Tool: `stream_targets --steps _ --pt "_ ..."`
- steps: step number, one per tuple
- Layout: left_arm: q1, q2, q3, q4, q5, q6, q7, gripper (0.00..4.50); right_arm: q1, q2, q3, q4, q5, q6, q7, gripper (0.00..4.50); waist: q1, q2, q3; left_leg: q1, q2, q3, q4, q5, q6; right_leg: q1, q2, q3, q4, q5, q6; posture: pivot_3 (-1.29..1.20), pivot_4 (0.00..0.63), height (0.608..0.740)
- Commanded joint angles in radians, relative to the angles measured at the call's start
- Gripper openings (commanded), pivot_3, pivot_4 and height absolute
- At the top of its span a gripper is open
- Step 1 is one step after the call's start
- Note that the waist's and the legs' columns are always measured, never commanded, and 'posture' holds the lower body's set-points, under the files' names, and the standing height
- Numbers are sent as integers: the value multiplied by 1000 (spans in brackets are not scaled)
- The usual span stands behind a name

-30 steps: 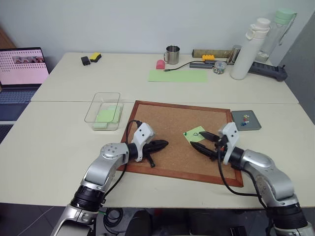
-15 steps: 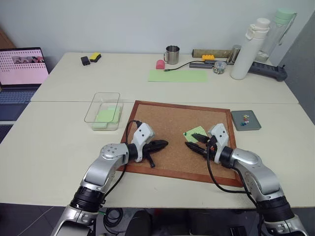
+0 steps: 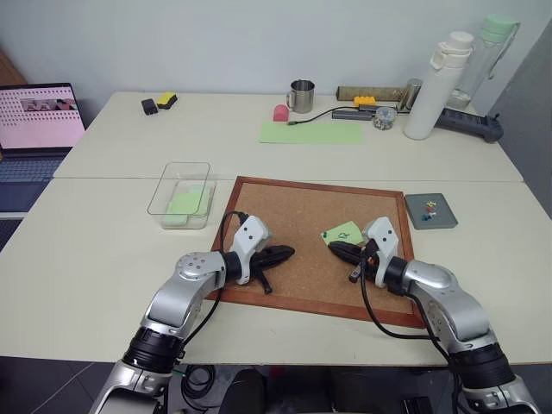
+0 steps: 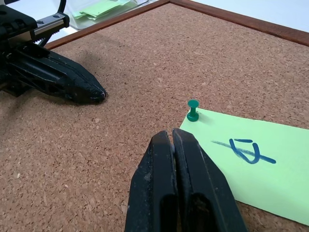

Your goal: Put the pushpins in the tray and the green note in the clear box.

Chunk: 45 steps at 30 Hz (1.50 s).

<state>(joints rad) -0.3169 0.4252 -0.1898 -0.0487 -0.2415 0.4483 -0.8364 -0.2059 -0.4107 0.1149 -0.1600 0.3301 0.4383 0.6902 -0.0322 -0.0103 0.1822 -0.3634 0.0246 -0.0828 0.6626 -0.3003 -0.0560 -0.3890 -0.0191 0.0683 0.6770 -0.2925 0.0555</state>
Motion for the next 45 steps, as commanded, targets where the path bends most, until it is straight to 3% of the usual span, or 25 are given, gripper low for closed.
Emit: stream_targets --steps 1,9,17,25,26,37,42,45 --pt "20 4 -17 14 11 24 5 0 4 2 -61 -143 84 8 14 21 0 0 0 0 0 0 0 0 0 0 0 0 0 0 0 0 150 740" --pt "22 4 -20 19 8 24 -2 0 -27 0 -175 -230 155 69 -88 21 0 0 0 0 0 0 0 0 0 0 0 0 0 0 0 0 150 740" --pt "23 5 -22 21 10 19 -4 0 -119 -105 -374 83 18 28 -279 21 1 0 0 0 -1 0 0 0 0 0 0 0 0 0 0 0 150 740" --pt "31 6 -18 14 10 21 -1 0 -238 -164 -409 383 -17 12 -278 21 -1 0 0 1 0 2 0 0 0 0 0 2 0 0 0 0 150 740" --pt "33 6 -17 11 10 22 1 0 -246 -161 -411 398 -14 14 -273 436 -1 0 0 0 -1 2 0 0 0 0 0 2 0 0 0 0 150 740" --pt "53 14 -11 -19 4 36 17 0 -262 -162 -430 431 -7 -34 -230 2581 0 1 0 0 0 2 0 0 0 0 0 2 0 0 0 0 150 740" --pt "50 15 -11 -20 1 37 13 0 -184 -141 -326 189 87 -5 -29 2581 -1 1 0 0 0 2 -1 0 0 0 0 1 0 0 0 0 150 740" --pt "44 17 -11 -17 0 38 9 0 -141 -123 -239 76 98 15 22 2581 -1 1 0 0 1 1 -1 0 0 0 0 1 0 0 0 0 150 740"
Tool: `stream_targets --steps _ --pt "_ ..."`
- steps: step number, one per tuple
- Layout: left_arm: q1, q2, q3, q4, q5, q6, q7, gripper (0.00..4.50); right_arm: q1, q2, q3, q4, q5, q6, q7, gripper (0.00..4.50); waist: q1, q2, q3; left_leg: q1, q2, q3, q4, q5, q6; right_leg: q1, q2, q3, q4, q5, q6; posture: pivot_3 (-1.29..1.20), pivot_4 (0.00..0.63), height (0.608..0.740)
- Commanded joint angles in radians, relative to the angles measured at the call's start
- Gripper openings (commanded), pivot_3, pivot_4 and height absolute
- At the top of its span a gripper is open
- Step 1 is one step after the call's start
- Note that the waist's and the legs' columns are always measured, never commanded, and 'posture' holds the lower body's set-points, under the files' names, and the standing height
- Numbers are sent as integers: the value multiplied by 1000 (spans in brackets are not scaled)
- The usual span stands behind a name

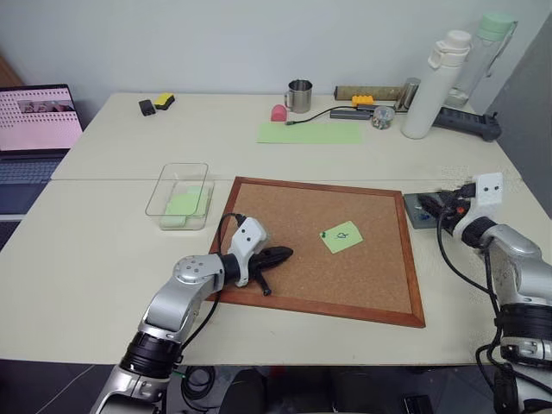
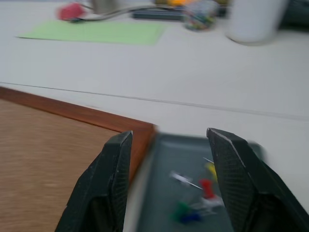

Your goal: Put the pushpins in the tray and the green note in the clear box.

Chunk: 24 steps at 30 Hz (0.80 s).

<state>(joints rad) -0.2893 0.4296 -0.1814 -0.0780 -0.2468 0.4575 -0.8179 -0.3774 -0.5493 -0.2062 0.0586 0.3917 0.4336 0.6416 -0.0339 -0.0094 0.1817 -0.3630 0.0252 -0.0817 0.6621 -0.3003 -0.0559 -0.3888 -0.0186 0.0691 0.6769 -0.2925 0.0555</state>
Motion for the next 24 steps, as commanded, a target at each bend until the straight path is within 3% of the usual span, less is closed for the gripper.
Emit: stream_targets --steps 1,9,20,24 --pt "14 12 -20 14 6 29 -11 0 39 26 110 -170 34 23 75 2581 1 0 0 0 0 0 0 0 0 0 0 0 0 0 0 0 150 740" --pt "8 13 -23 12 4 29 -13 0 62 147 323 -232 -47 37 22 2581 1 0 0 0 0 -1 0 0 0 0 0 -1 0 0 0 0 150 740" --pt "28 19 -15 -14 -2 41 1 0 -2 205 363 -87 -124 17 -10 2581 1 -1 0 0 -1 -1 0 0 0 0 -1 -1 0 0 0 0 150 740" --pt "35 20 -12 -26 -3 46 6 0 -11 214 357 -68 -123 14 -1 1918 1 -1 0 0 -1 -1 0 0 0 0 -1 -1 0 0 0 0 150 740"
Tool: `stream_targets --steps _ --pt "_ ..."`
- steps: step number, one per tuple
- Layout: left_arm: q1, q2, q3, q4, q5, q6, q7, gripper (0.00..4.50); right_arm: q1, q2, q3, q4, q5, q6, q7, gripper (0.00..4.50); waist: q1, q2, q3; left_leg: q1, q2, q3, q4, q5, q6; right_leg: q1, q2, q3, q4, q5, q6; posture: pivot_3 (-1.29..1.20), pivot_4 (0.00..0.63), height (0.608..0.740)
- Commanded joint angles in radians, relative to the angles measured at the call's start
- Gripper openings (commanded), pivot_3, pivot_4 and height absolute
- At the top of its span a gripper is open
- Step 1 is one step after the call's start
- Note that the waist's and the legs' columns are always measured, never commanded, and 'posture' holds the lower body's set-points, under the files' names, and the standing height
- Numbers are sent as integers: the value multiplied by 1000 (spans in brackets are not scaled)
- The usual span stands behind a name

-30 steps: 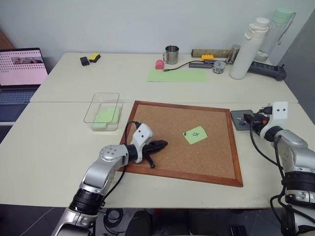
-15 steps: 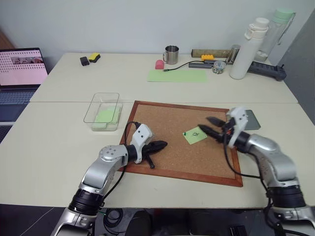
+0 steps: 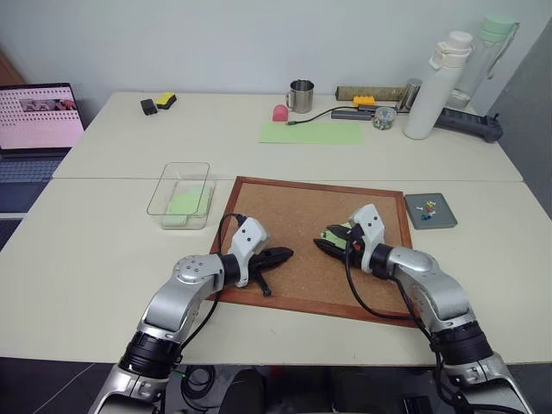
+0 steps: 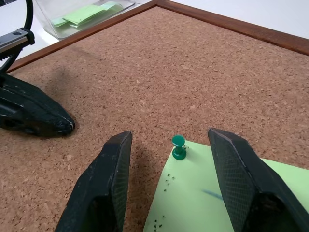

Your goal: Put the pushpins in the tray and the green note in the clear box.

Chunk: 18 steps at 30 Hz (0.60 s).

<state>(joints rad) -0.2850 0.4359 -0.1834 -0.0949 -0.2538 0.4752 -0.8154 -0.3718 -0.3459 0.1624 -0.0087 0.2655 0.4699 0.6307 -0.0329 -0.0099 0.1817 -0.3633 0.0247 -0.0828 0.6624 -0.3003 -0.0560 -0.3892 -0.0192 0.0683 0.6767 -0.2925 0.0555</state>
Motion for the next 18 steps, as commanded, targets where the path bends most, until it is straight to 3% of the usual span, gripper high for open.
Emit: stream_targets --steps 1,9,18 --pt "32 14 -10 -11 4 30 4 0 -20 14 -14 4 5 -23 10 1725 0 0 0 0 0 0 0 0 0 0 0 0 0 0 0 0 150 740" --pt "28 12 -8 -20 1 39 8 0 -27 23 -28 10 10 -25 13 164 0 0 0 0 0 0 0 0 0 0 0 0 0 0 0 0 150 740" --pt "26 13 -14 -17 -1 40 3 0 -34 55 -106 -111 97 -78 40 69 0 0 0 -1 0 0 0 0 0 -1 0 0 0 0 0 0 150 740"
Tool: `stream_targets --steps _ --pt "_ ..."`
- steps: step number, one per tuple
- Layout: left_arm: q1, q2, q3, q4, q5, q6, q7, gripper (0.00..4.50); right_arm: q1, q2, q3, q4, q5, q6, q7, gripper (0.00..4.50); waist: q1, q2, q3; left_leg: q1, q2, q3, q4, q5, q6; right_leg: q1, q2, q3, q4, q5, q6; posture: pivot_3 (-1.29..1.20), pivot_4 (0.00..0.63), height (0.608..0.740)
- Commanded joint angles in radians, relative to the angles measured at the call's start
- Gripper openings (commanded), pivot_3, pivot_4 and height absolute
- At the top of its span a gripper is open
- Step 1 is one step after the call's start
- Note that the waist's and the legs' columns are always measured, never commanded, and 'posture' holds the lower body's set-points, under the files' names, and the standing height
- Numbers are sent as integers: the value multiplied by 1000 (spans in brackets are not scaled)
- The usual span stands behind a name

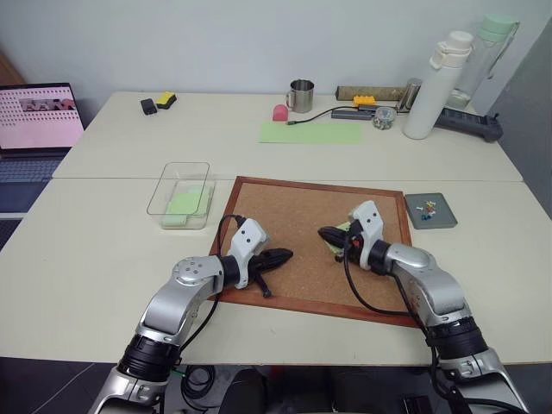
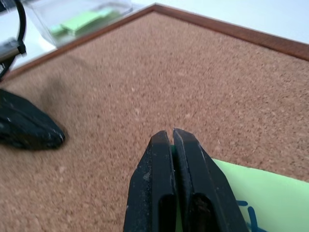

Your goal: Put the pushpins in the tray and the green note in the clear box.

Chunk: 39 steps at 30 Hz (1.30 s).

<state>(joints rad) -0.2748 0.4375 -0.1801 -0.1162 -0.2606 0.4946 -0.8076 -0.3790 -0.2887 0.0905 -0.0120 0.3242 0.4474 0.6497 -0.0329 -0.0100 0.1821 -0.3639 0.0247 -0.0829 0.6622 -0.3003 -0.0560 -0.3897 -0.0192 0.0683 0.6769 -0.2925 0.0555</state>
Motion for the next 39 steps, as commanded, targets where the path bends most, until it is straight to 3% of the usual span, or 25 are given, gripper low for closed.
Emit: stream_targets --steps 1,6,15,26,39 --pt "15 11 -17 5 6 20 -5 0 -24 -12 -26 -116 31 -61 30 69 0 0 0 0 0 0 0 0 0 0 0 0 0 0 0 0 150 740" --pt "-9 -37 49 -8 -93 68 -3 0 -21 -51 -7 -137 -11 -91 45 69 0 0 0 0 0 0 0 0 0 0 0 0 0 0 0 0 150 740" --pt "-54 -134 235 -102 -456 322 20 1628 -51 -88 -12 -147 -23 -103 60 0 0 -1 1 -1 0 -1 0 0 0 0 0 -1 0 0 0 0 150 740" --pt "-76 -202 211 -74 -468 342 120 3771 -58 -71 16 -230 -24 -108 44 0 0 -1 1 -1 0 -1 0 0 0 0 0 -1 0 0 0 0 150 740" --pt "-95 -290 202 -73 -492 336 172 3859 -36 -40 77 -338 -19 -70 21 0 1 -2 1 -1 0 -1 0 0 -1 0 0 -1 -1 0 0 0 150 740"
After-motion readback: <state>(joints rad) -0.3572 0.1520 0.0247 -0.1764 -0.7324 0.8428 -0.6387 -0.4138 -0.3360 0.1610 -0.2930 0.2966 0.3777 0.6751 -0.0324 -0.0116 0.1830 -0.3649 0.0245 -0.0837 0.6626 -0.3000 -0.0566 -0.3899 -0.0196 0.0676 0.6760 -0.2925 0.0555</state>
